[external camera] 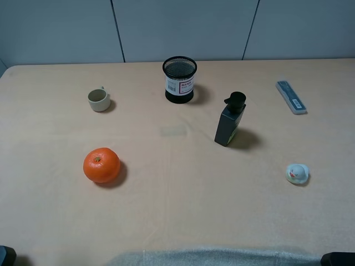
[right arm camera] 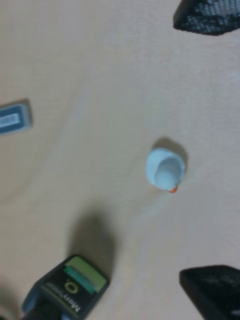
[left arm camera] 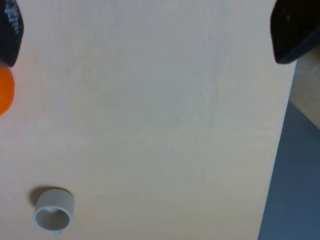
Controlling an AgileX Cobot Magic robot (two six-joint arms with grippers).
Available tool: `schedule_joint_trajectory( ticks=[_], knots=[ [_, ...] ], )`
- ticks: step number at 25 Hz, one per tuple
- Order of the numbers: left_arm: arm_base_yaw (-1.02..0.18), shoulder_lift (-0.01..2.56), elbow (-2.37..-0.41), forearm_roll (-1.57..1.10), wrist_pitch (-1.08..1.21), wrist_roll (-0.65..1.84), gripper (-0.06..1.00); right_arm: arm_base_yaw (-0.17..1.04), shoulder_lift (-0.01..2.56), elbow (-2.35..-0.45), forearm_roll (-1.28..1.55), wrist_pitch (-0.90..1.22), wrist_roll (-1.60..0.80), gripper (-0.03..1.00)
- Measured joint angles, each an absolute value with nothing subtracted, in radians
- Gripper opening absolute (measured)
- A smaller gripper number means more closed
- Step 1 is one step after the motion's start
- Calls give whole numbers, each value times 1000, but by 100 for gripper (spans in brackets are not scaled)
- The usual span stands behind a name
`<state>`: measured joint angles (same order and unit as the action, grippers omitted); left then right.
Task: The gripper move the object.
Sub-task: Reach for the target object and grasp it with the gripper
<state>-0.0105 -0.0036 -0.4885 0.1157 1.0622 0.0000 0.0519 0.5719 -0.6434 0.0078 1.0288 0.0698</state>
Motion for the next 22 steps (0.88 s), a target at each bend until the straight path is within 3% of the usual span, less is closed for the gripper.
schedule_joint_trajectory(
  ticks=[22],
  knots=[
    [-10,-4,-488,116,1062,0,99,52,1078,-684,47,974,70,69]
  ],
)
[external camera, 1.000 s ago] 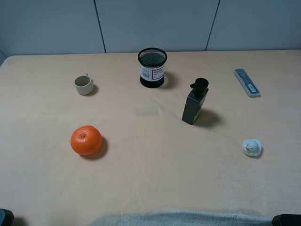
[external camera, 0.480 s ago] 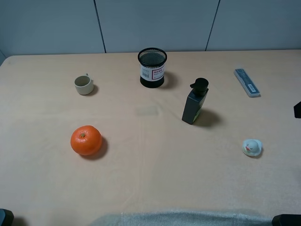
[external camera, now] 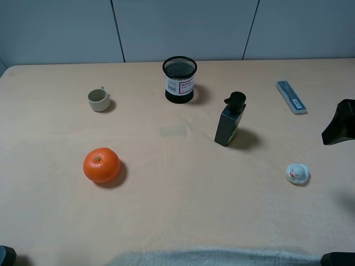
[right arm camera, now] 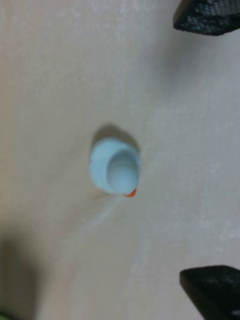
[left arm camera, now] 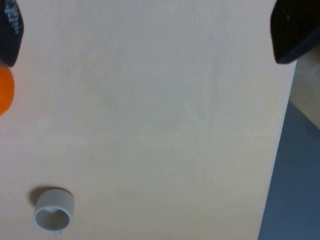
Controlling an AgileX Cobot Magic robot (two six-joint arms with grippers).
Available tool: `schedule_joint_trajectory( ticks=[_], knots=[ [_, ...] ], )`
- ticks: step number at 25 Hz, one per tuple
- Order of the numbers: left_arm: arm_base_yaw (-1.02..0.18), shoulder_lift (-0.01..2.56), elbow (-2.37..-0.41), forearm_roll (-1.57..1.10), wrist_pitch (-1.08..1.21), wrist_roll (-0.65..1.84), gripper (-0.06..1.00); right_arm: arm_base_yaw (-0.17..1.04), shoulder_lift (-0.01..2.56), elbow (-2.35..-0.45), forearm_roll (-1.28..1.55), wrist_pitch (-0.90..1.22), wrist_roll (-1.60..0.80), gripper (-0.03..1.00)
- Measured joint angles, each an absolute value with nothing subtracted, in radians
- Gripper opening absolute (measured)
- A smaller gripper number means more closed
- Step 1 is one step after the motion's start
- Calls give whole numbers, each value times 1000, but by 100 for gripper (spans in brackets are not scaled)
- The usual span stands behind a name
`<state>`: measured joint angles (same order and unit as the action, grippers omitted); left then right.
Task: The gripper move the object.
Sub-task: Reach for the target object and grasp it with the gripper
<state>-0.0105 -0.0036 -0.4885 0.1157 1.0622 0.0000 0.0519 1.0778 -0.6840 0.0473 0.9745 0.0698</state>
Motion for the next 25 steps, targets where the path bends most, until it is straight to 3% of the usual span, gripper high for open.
schedule_joint_trajectory(
  ticks=[25],
  knots=[
    [-10,-4,-488,116,1062,0,99,52,1396,-670,124,817,61,69]
  ],
)
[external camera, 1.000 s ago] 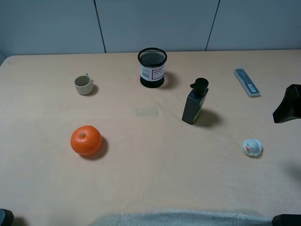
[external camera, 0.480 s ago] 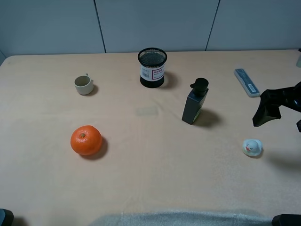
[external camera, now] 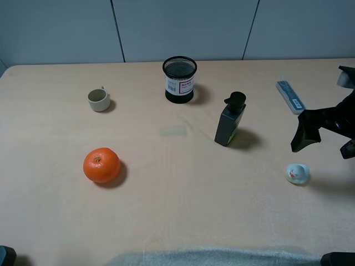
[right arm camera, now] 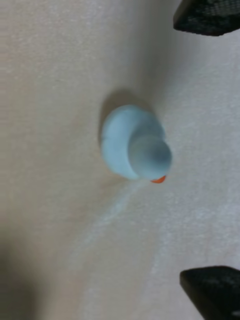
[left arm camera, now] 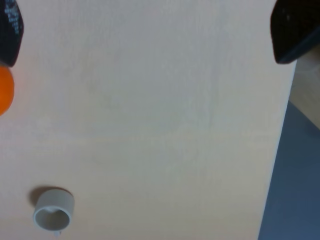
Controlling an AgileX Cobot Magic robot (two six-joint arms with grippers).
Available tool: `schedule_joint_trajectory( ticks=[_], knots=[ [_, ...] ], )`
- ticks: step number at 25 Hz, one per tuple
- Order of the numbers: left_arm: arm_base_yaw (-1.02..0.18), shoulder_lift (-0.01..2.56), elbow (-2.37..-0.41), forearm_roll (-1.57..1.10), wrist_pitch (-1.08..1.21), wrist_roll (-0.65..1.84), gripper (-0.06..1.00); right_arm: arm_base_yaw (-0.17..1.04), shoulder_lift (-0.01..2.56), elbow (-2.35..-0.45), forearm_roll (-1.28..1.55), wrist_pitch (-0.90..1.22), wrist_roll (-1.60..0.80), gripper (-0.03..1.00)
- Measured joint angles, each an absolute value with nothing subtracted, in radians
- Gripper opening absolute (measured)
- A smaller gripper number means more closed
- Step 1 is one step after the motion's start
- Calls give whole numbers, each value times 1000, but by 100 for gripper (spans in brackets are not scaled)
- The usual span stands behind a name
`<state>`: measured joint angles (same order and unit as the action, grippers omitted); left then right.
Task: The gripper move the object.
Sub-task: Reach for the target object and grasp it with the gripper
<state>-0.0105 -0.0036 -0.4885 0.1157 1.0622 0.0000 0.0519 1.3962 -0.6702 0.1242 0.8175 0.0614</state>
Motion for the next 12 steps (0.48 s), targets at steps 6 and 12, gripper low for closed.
schedule_joint_trajectory(
  ticks=[6,12],
  knots=[
    [-10,-4,-488,116,1062,0,99,52,1447,-625,146,752,39,69],
    [-10,-4,-488,116,1062,0,99,52,1493,-615,161,708,17,69]
  ],
)
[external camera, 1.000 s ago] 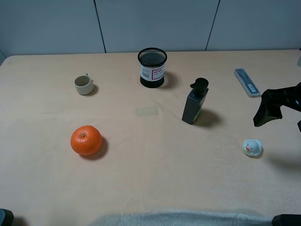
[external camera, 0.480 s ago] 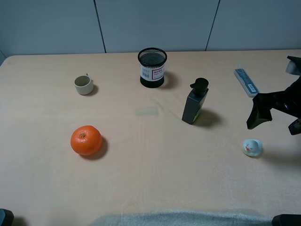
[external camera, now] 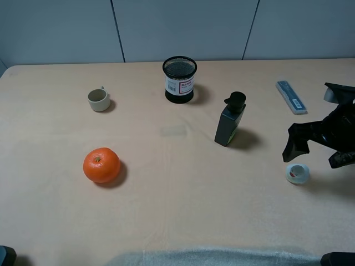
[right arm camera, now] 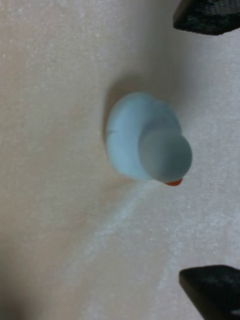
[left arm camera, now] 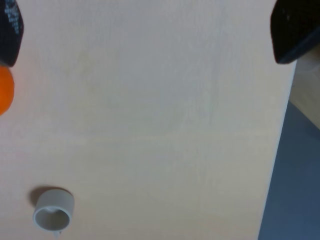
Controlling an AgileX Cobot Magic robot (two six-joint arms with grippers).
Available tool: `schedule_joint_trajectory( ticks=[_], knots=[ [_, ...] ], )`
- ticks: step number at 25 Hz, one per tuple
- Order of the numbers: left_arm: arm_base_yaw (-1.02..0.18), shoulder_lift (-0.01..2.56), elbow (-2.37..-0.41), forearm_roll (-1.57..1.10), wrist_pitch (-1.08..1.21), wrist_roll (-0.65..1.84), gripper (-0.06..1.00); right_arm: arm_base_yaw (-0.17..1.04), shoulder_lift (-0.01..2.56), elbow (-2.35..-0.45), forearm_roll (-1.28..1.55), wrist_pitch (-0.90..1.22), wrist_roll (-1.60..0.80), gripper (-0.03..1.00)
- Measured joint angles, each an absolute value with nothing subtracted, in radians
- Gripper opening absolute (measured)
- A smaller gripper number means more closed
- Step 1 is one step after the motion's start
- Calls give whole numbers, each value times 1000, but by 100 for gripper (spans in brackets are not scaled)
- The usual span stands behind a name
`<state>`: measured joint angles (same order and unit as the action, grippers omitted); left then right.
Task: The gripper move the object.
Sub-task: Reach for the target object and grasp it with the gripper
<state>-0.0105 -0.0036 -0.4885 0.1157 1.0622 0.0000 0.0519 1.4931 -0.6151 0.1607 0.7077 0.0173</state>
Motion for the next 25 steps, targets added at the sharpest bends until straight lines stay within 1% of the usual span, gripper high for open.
schedule_joint_trajectory(
  ticks=[15,25],
  knots=[
    [-10,-4,-488,116,1062,0,99,52,1653,-614,201,641,-24,69],
    [-10,-4,-488,116,1062,0,99,52,1708,-615,209,603,-27,69]
  ],
)
